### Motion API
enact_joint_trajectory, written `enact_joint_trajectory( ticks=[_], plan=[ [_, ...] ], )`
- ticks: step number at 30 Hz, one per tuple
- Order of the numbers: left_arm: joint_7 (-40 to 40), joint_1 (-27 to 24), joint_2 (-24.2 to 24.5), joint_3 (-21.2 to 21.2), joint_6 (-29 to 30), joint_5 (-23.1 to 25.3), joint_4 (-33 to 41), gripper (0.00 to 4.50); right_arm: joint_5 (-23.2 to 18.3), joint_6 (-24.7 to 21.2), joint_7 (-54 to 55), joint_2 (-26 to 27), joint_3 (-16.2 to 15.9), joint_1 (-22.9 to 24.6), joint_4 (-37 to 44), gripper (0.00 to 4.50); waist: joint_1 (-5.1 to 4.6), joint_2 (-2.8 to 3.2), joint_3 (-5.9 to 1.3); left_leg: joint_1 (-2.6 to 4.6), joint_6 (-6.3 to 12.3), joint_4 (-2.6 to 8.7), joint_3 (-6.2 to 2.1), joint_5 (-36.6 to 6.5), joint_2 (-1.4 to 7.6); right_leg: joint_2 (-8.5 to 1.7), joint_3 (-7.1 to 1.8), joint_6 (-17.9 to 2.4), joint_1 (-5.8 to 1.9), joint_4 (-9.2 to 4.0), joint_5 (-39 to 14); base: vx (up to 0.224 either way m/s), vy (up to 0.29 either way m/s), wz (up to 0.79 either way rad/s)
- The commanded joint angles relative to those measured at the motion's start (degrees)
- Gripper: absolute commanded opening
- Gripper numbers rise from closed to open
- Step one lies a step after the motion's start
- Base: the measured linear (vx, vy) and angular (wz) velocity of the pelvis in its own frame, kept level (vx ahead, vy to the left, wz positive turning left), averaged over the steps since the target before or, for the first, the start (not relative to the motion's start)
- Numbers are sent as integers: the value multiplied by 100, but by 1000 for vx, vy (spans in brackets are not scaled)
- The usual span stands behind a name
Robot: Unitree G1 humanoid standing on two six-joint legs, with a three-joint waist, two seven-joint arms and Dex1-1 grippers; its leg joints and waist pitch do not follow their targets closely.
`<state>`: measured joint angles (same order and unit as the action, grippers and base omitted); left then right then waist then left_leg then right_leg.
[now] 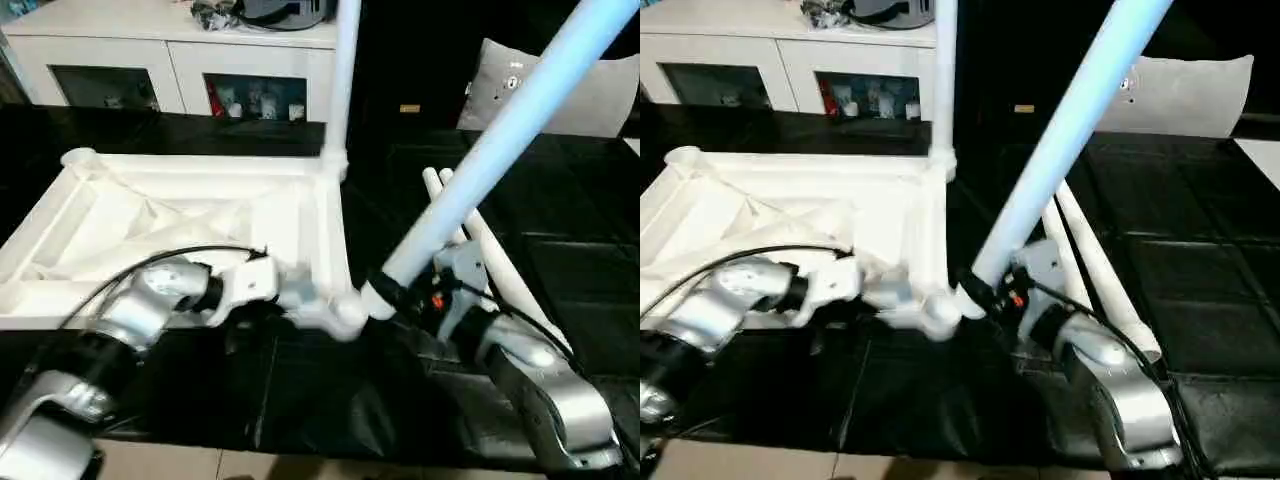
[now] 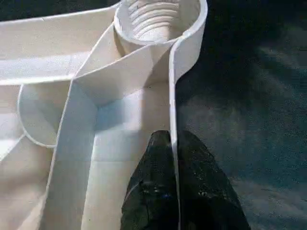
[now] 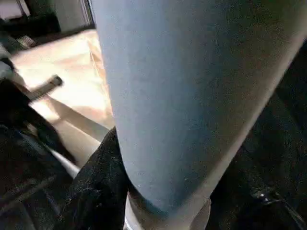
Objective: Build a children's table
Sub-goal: Insert table leg to table base
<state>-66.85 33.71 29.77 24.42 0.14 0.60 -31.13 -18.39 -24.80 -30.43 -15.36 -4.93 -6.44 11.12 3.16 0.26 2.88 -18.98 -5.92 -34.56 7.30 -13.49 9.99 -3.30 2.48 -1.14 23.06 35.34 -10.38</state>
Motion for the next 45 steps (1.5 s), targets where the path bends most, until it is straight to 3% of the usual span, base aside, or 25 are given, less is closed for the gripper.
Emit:
enact_joint_trajectory(
  ticks=[1,4,6,7,10,14,15,21,24,26,31,37,38,41,44,45],
  plan=[
    [650,-26,-194,-399,416,-60,-34,0,-2,-70,141,14,83,-215,-50,189,40,41,-329,-120,-53,439,31,-522,173,-414,-266,-1022,-414,-393,-1112,0,0,0],
    [883,-77,-430,-510,666,-183,165,0,34,-89,209,52,91,-389,-162,189,11,22,-347,-121,-36,412,40,-355,168,-404,-265,-1096,-409,-378,-916,0,0,0],
    [928,-129,-535,-465,684,-164,288,0,29,-114,202,62,91,-517,-228,189,15,-29,-351,-137,47,402,49,-259,154,-397,-269,-1101,-423,-374,-810,0,0,0],
    [915,-174,-579,-432,677,-151,365,0,21,-140,188,69,78,-591,-259,189,23,0,-360,-136,85,398,45,-151,160,-403,-268,-1126,-420,-359,-696,0,0,0],
    [890,-254,-611,-270,507,-10,489,0,61,-325,6,23,-97,-862,-443,189,16,-30,-358,-137,172,400,53,-78,169,-392,-258,-1150,-413,-351,-574,0,0,0],
    [949,-285,-630,-263,444,89,546,0,176,-533,-131,-79,-365,-1119,-722,189,32,-11,-360,-123,187,401,56,-72,174,-399,-257,-1169,-405,-345,-583,0,0,0],
    [898,-305,-628,-274,342,62,568,0,245,-557,-201,-116,-459,-1240,-868,189,32,-34,-361,-122,192,400,61,-67,172,-404,-255,-1176,-404,-346,-618,0,0,0],
    [739,-418,-626,-369,439,-63,740,0,371,-556,-267,-123,-502,-1577,-1209,189,47,-53,-354,-120,192,398,79,-51,184,-412,-267,-1135,-389,-345,-665,0,0,0],
    [635,-432,-656,-428,492,-161,763,55,406,-448,-251,-129,-476,-1646,-1313,189,38,-57,-351,-133,185,398,82,-66,173,-410,-263,-1128,-398,-349,-747,0,0,0],
    [686,-418,-706,-493,439,-182,672,70,376,-405,-237,-133,-452,-1664,-1364,189,54,-26,-359,-107,155,394,89,-101,180,-419,-265,-1161,-374,-354,-770,0,0,0],
    [808,-404,-730,-495,379,-94,565,105,364,-429,-289,-114,-425,-1585,-1319,189,68,-38,-362,-116,178,396,81,-86,184,-406,-265,-1175,-391,-340,-512,0,0,0],
    [816,-382,-591,-448,430,155,355,107,385,-323,-274,-55,-438,-1546,-1412,189,55,6,-352,-106,91,413,68,-248,191,-413,-263,-1111,-387,-364,-756,0,0,0],
    [805,-381,-583,-448,441,152,357,107,384,-323,-275,-54,-439,-1546,-1412,189,39,-7,-343,-110,87,417,74,-283,189,-399,-262,-1104,-382,-376,-785,0,0,0],
    [704,-384,-537,-450,532,104,398,72,389,-327,-293,-63,-451,-1548,-1424,189,39,-10,-343,-102,62,416,76,-335,186,-403,-266,-1110,-379,-379,-871,0,0,0],
    [649,-400,-518,-463,541,72,449,69,401,-327,-323,-89,-462,-1559,-1449,189,42,-21,-341,-108,63,418,76,-334,185,-405,-266,-1097,-381,-382,-917,0,0,0],
    [633,-407,-513,-469,537,59,465,37,403,-326,-331,-96,-465,-1562,-1455,189,41,-17,-345,-106,70,415,77,-308,187,-405,-268,-1111,-378,-378,-867,0,0,0]
  ],
)
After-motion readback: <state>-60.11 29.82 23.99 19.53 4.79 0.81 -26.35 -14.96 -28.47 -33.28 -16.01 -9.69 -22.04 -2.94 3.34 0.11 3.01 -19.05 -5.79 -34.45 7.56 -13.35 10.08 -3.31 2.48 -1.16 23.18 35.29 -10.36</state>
